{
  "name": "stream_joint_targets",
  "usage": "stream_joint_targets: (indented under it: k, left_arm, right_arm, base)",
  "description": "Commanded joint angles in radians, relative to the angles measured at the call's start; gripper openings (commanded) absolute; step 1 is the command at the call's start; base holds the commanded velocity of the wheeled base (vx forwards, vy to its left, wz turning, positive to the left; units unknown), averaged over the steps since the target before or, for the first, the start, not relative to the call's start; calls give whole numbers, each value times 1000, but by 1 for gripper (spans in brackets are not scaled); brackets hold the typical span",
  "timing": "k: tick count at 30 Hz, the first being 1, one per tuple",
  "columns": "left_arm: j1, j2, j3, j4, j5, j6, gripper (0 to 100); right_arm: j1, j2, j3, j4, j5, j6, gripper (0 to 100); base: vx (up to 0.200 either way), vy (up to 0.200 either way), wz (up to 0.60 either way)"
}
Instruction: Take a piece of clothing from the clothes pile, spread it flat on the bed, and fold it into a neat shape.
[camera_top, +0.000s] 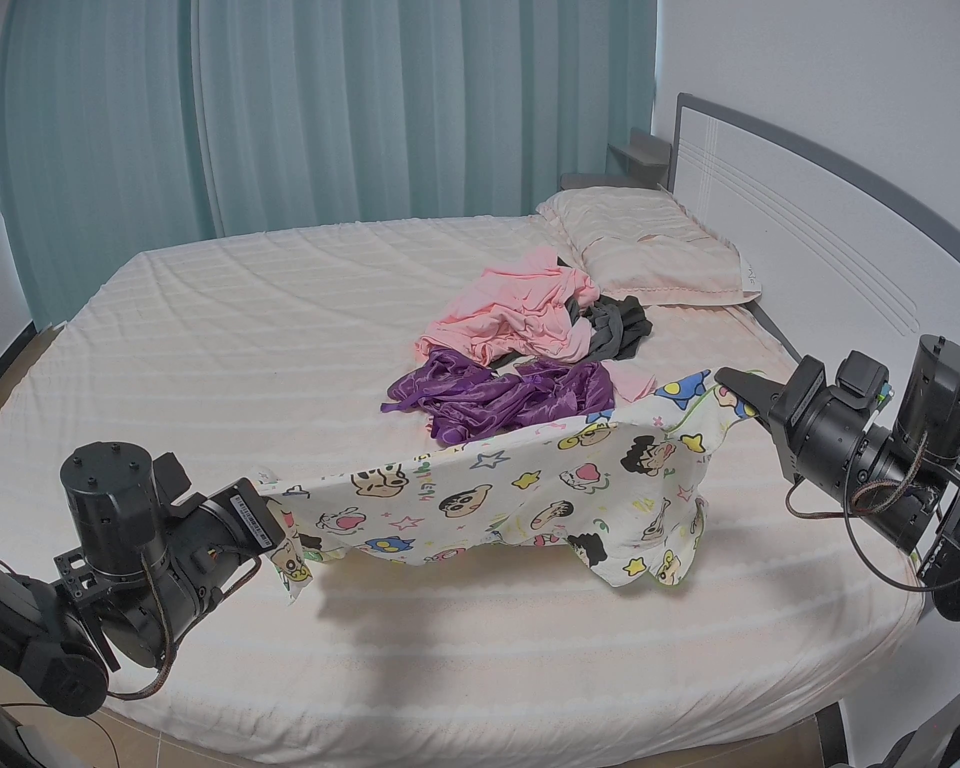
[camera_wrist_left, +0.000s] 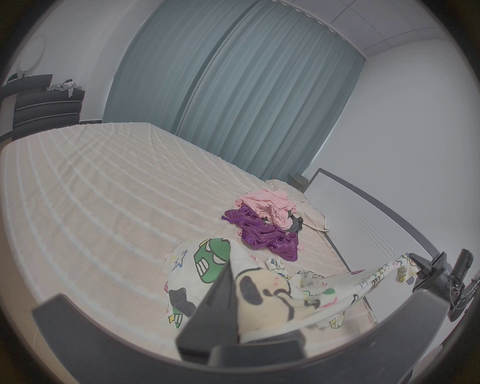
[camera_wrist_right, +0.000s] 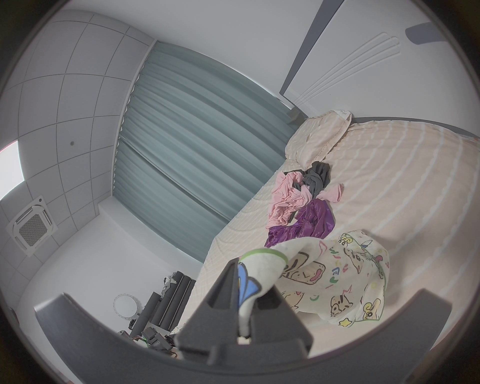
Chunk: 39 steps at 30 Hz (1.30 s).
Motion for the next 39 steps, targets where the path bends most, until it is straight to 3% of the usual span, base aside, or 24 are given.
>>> stream_joint_targets:
  k: [1, 7, 39]
  left_arm:
    - [-3, 0, 4, 0, 0, 0, 0]
    - [3, 0, 1, -5, 0, -8, 0]
    - [75, -36, -22, -22, -8, -11, 0]
  right_arm:
    - [1, 3, 0, 0, 0, 0, 0]
    - [0, 4, 0, 1, 0, 2, 0]
    - [-43, 6, -28, -3, -6, 8, 0]
  base:
    - [0, 0, 0]
    - [0, 0, 0]
    - [0, 200, 0]
